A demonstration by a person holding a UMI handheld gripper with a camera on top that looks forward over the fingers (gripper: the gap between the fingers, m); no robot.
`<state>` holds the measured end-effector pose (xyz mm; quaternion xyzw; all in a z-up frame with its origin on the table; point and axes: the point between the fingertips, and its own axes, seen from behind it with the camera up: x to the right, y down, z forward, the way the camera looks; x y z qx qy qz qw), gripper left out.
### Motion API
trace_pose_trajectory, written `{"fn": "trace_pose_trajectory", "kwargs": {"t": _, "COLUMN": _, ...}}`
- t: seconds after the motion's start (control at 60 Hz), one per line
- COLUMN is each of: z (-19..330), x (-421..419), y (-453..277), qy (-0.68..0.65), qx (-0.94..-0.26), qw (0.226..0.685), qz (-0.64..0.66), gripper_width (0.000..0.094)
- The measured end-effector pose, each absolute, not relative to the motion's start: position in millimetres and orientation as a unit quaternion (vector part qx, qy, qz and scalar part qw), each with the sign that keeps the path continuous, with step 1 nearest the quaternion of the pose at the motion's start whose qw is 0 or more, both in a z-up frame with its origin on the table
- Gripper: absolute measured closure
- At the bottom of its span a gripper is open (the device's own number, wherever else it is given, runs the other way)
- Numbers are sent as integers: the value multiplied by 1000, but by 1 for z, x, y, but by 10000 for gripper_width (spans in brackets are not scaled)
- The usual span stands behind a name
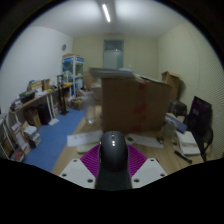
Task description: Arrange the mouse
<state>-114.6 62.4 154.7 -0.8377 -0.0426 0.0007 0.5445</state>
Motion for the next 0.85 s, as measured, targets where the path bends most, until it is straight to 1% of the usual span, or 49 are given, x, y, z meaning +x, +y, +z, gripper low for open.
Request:
{"fn": "trace_pose_trajectory", "kwargs": {"t": 0.05, "z": 122, "x": -88, "y": 56, "qy": -39, "qx": -855, "qw": 517, "qz": -15, "gripper_width": 593}}
{"fn": "trace_pose_trajectory", "kwargs": {"t": 0.1, "z": 77, "x": -66, "y": 43, "qy": -40, "qx": -876, "qw": 480, "qz": -28, "gripper_width": 592}}
{"fn": "trace_pose_trajectory", "kwargs": {"t": 0.15, "z": 47, "x": -57, "y": 34, "qy": -38, "qx": -890, "qw": 453, "qz": -29, "gripper_width": 589}}
{"fn": "trace_pose_trajectory", "kwargs": {"t": 0.283, "z": -4, "x": -39, "y": 22, "qy": -8, "qx": -905, "qw": 424, "qz": -23, "gripper_width": 589}}
{"fn": "trace_pose_trajectory", "kwargs": {"t": 0.3, "z": -10, "x": -38, "y": 20, "qy": -5, "qx": -908, "qw": 419, "qz": -21, "gripper_width": 559}}
{"fn": "trace_pose_trajectory", "kwargs": {"t": 0.317, "z": -11, "x": -39, "y": 22, "qy": -1, "qx": -904, "qw": 426, "qz": -17, "gripper_width": 568}}
{"fn": "trace_pose_trajectory", "kwargs": {"t": 0.35, "z": -11, "x": -38, "y": 24, "qy": 8, "qx": -902, "qw": 431, "qz": -11, "gripper_width": 550}}
{"fn": "trace_pose_trajectory", "kwargs": {"t": 0.383, "z": -11, "x": -38, "y": 24, "qy": 12, "qx": -900, "qw": 435, "qz": -7, "gripper_width": 497}}
{"fn": "trace_pose_trajectory", "kwargs": {"t": 0.4, "z": -7, "x": -38, "y": 23, "qy": 11, "qx": -902, "qw": 432, "qz": -7, "gripper_width": 437}}
{"fn": "trace_pose_trajectory", "kwargs": {"t": 0.417, "z": -9, "x": -39, "y": 23, "qy": 8, "qx": -903, "qw": 430, "qz": -9, "gripper_width": 459}}
{"fn": "trace_pose_trajectory", "kwargs": {"t": 0.433, "z": -9, "x": -39, "y": 23, "qy": 6, "qx": -903, "qw": 429, "qz": -10, "gripper_width": 451}}
{"fn": "trace_pose_trajectory", "kwargs": {"t": 0.45, "z": -10, "x": -40, "y": 23, "qy": 2, "qx": -905, "qw": 426, "qz": -11, "gripper_width": 429}}
{"fn": "trace_pose_trajectory", "kwargs": {"t": 0.467, "z": -10, "x": -40, "y": 23, "qy": 0, "qx": -907, "qw": 422, "qz": -13, "gripper_width": 368}}
{"fn": "trace_pose_trajectory", "kwargs": {"t": 0.483, "z": -10, "x": -39, "y": 22, "qy": 0, "qx": -909, "qw": 417, "qz": -16, "gripper_width": 345}}
{"fn": "trace_pose_trajectory", "kwargs": {"t": 0.5, "z": -12, "x": -33, "y": 18, "qy": 0, "qx": -911, "qw": 411, "qz": -17, "gripper_width": 358}}
{"fn": "trace_pose_trajectory", "kwargs": {"t": 0.517, "z": -11, "x": -34, "y": 17, "qy": 3, "qx": -914, "qw": 404, "qz": -18, "gripper_width": 326}}
{"fn": "trace_pose_trajectory", "kwargs": {"t": 0.533, "z": -11, "x": -35, "y": 15, "qy": 8, "qx": -919, "qw": 394, "qz": -18, "gripper_width": 254}}
{"fn": "trace_pose_trajectory", "kwargs": {"t": 0.567, "z": -11, "x": -36, "y": 9, "qy": 15, "qx": -924, "qw": 381, "qz": -14, "gripper_width": 175}}
{"fn": "trace_pose_trajectory", "kwargs": {"t": 0.583, "z": -10, "x": -37, "y": 6, "qy": 20, "qx": -926, "qw": 378, "qz": -11, "gripper_width": 214}}
{"fn": "trace_pose_trajectory", "kwargs": {"t": 0.717, "z": 27, "x": -57, "y": -29, "qy": 44, "qx": -920, "qw": 388, "qz": 3, "gripper_width": 177}}
{"fn": "trace_pose_trajectory", "kwargs": {"t": 0.85, "z": 61, "x": -90, "y": -82, "qy": 45, "qx": -917, "qw": 397, "qz": -4, "gripper_width": 181}}
